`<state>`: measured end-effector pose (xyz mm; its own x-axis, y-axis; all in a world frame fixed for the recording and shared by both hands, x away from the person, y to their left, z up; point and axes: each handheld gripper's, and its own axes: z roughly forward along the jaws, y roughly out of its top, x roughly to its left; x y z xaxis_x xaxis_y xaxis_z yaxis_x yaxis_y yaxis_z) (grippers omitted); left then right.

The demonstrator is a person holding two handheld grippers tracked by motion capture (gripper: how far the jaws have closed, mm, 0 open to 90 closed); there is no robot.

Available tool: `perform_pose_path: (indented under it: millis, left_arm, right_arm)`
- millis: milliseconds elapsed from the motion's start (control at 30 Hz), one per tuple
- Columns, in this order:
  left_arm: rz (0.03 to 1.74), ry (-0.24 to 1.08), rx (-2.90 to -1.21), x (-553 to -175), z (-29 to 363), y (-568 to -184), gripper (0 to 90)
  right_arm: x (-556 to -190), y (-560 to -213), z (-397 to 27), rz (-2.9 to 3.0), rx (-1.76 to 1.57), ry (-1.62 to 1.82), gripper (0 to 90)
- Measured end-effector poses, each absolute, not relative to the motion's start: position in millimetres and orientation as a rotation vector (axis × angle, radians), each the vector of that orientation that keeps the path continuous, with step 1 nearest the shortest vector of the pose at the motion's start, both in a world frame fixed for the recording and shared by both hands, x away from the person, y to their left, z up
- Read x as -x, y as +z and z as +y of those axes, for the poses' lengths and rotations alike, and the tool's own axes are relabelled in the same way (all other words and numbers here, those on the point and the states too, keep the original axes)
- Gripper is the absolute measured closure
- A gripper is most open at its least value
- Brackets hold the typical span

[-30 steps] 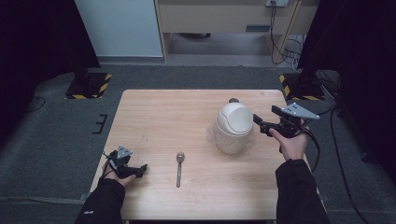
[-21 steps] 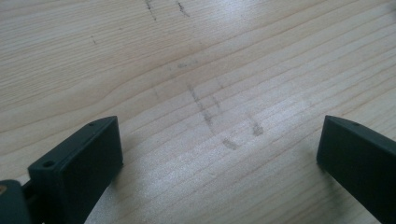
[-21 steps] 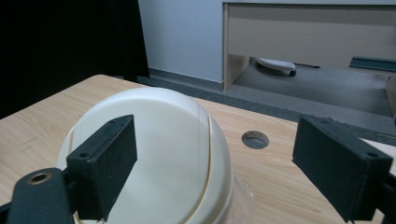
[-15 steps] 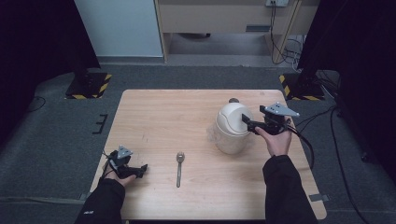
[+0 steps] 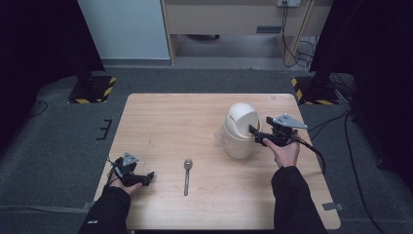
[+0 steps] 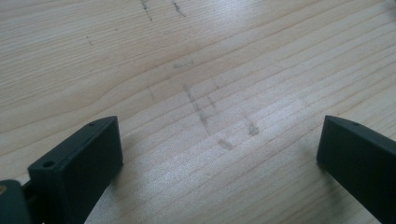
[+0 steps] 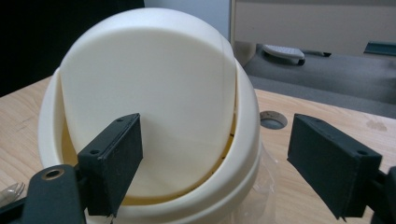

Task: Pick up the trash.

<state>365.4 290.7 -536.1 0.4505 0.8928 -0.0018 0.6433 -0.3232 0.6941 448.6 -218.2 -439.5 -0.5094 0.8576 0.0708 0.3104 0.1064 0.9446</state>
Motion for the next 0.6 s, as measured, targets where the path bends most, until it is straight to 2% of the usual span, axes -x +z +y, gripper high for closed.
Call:
perform_pose_path:
  millis: [167,333,600]
  left_arm:
    - [1.277,0.514,-2.076,-365,291,-536,0.0]
    - [1.276,0.514,-2.076,-366,291,-536,0.0]
    - [1.276,0.513,-2.076,-366,290,-536,0.0]
  right_arm:
    - [-452,-437,-220,1.842,-1.155,1.422,17.1]
    - [-458,-442,-217,1.882,-1.171,1.358,12.2]
    - [-468,-447,-213,1.929,-1.18,1.331,12.4]
